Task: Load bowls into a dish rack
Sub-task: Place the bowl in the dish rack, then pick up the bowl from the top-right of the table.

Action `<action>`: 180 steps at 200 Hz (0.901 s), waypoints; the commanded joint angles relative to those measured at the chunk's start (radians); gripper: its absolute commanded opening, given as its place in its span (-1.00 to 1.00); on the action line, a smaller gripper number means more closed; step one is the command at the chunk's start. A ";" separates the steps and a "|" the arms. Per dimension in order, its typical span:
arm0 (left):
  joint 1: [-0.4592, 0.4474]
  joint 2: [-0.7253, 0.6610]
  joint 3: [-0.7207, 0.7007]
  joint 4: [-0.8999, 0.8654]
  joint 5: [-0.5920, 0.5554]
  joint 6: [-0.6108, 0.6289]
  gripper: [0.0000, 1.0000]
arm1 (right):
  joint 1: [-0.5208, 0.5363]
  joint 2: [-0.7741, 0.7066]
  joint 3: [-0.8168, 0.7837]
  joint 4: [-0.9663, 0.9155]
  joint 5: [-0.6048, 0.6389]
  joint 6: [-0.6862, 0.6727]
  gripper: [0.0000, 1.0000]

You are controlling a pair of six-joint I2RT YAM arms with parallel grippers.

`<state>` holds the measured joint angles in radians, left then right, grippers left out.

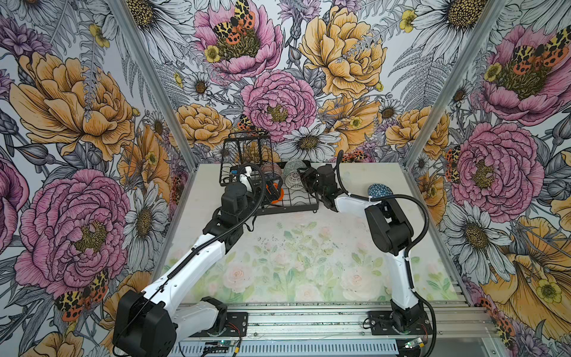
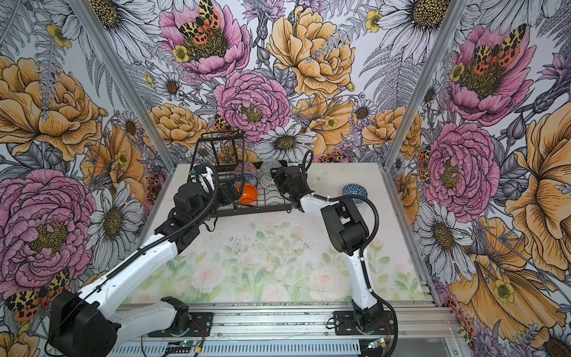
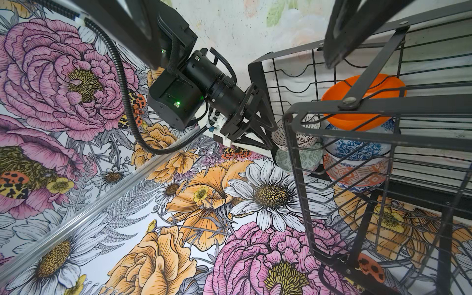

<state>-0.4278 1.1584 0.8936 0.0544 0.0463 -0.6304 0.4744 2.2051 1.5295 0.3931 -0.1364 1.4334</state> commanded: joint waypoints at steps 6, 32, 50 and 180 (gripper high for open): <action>0.005 -0.013 0.009 -0.016 0.011 0.001 0.97 | -0.001 -0.088 -0.029 0.022 -0.022 -0.025 0.18; -0.006 -0.018 0.023 -0.037 0.002 0.007 0.97 | -0.005 -0.136 -0.074 0.027 -0.026 -0.038 0.28; -0.016 -0.017 0.027 -0.051 -0.012 0.014 0.97 | -0.007 -0.173 -0.110 0.028 -0.025 -0.055 0.37; -0.159 -0.035 0.082 -0.137 -0.097 0.007 0.97 | -0.081 -0.529 -0.393 -0.040 -0.018 -0.226 0.99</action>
<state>-0.5541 1.1557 0.9504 -0.0505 0.0067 -0.6300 0.4210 1.7813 1.1683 0.3988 -0.1577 1.3060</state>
